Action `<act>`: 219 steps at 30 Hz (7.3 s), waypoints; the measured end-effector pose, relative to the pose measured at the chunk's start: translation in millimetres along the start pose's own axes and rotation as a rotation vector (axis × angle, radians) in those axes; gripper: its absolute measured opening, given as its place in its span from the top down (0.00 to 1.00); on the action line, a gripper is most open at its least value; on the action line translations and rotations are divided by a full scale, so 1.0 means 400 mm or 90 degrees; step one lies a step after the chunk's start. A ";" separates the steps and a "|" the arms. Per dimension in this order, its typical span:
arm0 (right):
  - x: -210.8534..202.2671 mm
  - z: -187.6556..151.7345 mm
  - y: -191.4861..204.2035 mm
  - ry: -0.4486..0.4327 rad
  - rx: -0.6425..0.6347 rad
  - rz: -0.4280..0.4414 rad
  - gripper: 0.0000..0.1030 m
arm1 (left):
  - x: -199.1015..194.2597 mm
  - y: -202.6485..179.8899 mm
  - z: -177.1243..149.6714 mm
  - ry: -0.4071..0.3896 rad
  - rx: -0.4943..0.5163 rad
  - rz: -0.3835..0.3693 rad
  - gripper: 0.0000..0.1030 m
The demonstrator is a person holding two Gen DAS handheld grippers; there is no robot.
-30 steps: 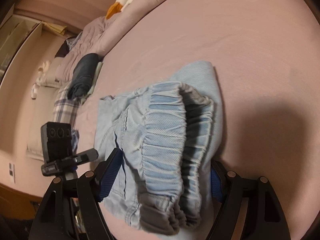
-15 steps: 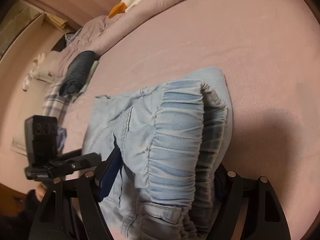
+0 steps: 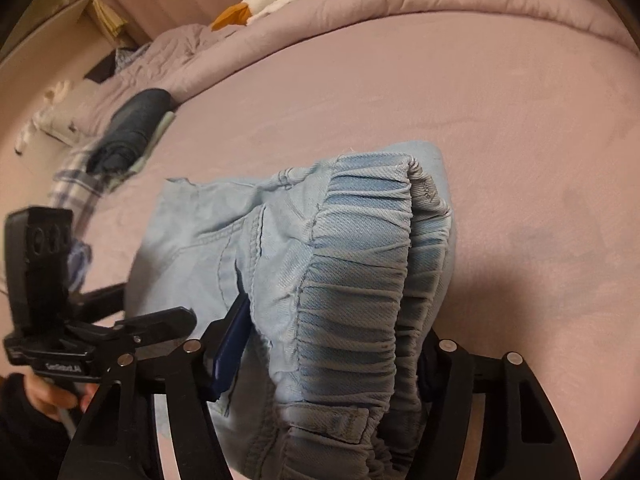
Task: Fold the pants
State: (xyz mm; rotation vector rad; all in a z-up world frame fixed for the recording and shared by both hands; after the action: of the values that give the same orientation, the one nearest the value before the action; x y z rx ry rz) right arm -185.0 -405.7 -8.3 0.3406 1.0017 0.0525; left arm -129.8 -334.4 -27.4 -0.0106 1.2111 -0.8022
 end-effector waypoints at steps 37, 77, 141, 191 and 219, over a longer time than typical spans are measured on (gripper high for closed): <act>-0.121 -0.003 0.222 -0.129 -0.147 -0.103 0.59 | -0.190 0.009 -0.032 -0.116 -0.011 0.049 0.71; -0.145 0.021 0.418 -0.161 -0.248 -0.043 0.59 | -0.403 0.107 -0.123 -0.222 -0.060 0.054 0.71; 0.000 0.201 0.366 -0.160 -0.249 -0.074 0.59 | -0.269 0.200 0.138 -0.205 -0.039 0.077 0.71; 0.138 0.180 0.187 -0.033 -0.034 0.003 0.35 | -0.184 0.415 0.080 -0.154 -0.093 0.171 0.33; 0.033 0.103 0.194 -0.050 -0.049 -0.079 0.32 | -0.310 0.319 -0.042 -0.176 -0.090 0.207 0.13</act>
State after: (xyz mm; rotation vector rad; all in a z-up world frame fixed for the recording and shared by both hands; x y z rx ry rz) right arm -134.8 -340.3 24.6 0.2080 0.9386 -0.0338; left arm -89.2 -165.6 15.5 -0.0390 0.9717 -0.4143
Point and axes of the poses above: each gripper's, at about its wrist camera, not at the fingertips, and x roughly the way its jaws point, y to its left, z to its top, the point moved 8 cm from there along x, roughly the way its jaws point, and after that the axes turned 5 degrees about -x, right-handed, at the moved point
